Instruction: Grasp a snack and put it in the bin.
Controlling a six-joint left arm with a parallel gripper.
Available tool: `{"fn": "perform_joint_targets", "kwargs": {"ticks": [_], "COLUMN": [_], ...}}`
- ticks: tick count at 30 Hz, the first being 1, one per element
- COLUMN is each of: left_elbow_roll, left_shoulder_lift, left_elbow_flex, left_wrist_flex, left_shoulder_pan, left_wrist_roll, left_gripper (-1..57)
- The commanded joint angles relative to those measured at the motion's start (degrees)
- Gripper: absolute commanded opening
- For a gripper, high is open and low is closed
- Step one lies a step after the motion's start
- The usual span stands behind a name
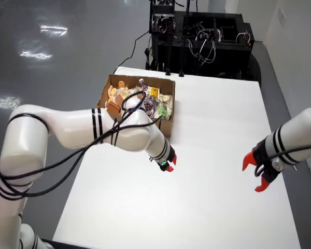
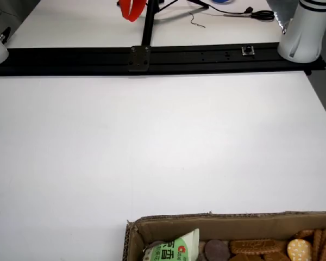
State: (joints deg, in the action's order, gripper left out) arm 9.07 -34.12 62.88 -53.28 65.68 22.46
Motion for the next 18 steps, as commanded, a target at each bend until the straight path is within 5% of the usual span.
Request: {"fn": "perform_joint_targets", "kwargs": {"ticks": [1,18], "left_elbow_roll": [0.0,0.0], "left_shoulder_lift": [0.2,0.4], "left_elbow_flex": [0.0,0.0], "left_wrist_flex": [-1.5,-2.3], "left_shoulder_pan": [0.3,0.4], "left_wrist_roll": [0.0,0.0], "left_gripper": [5.9,6.0]}}
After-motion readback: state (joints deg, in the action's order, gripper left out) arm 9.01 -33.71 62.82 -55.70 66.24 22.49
